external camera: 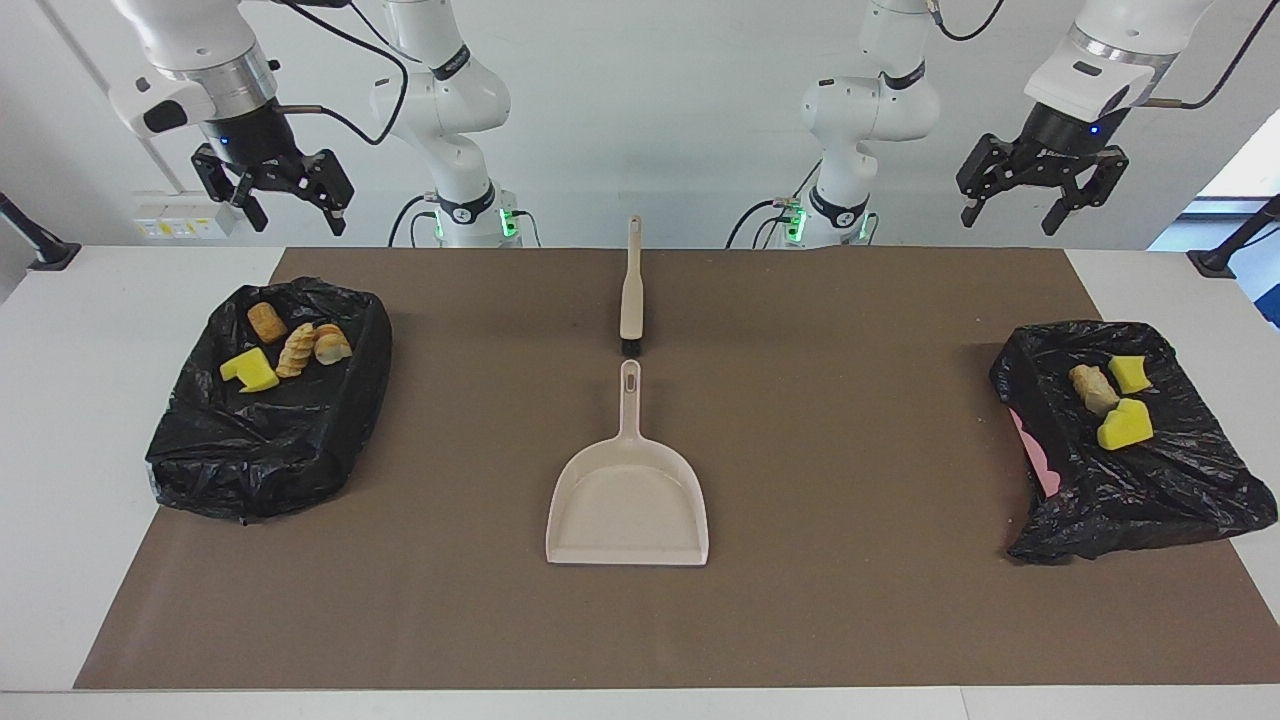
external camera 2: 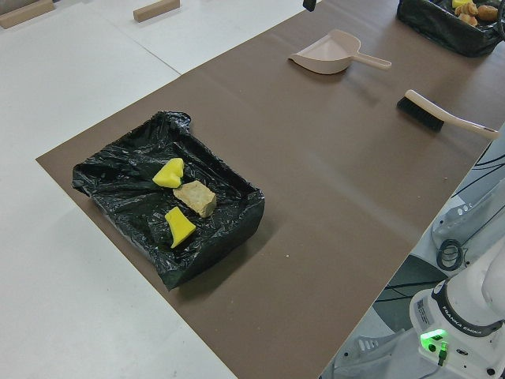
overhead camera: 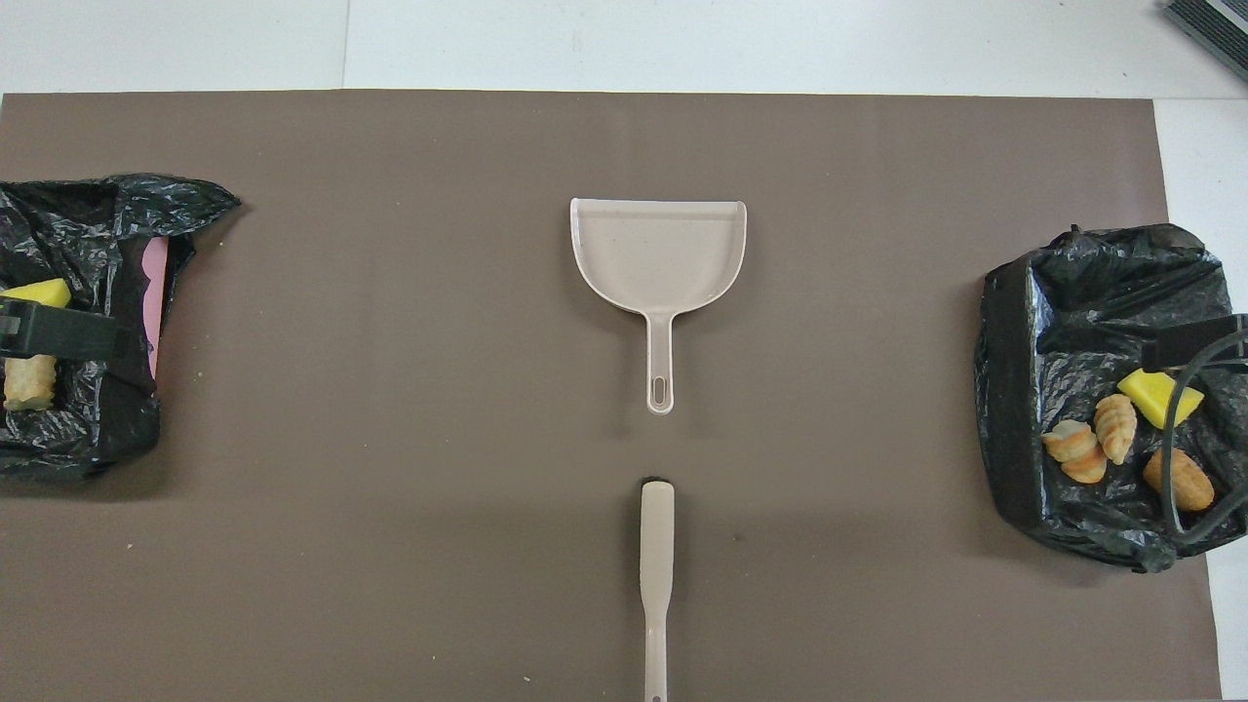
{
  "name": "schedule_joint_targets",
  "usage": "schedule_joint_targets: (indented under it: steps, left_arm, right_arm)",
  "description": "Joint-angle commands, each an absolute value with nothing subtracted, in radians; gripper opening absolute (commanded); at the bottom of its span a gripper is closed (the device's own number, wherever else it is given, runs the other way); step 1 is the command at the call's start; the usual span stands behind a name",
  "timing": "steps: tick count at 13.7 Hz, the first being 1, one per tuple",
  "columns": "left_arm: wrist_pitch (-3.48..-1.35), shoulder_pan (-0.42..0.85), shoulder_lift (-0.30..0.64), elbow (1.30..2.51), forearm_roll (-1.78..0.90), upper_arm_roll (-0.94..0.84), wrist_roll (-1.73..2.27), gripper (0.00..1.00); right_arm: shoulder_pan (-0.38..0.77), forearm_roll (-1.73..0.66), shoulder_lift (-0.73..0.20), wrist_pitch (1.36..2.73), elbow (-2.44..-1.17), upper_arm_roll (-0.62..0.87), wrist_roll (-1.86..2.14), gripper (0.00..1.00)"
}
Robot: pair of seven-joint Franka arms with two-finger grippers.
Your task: Sweep and dump trash in bin
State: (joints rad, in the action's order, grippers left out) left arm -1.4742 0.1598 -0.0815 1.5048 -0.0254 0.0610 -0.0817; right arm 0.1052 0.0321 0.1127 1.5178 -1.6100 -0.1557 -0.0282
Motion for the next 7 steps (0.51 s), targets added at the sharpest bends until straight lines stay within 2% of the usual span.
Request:
schedule_joint_targets:
  steps: [1,7]
  left_arm:
    - [-1.433,0.147,-0.077,1.474,-0.029,0.063,-0.118,1.0]
    - [-1.416,0.158,-0.091,1.486,-0.031,0.055,-0.107,1.0]
  right_arm:
    - [0.098,0.051,0.138,1.536,-1.641,-0.152,0.002,1.0]
    - [0.098,0.051,0.138,1.534,-1.641,-0.152,-0.002,1.0]
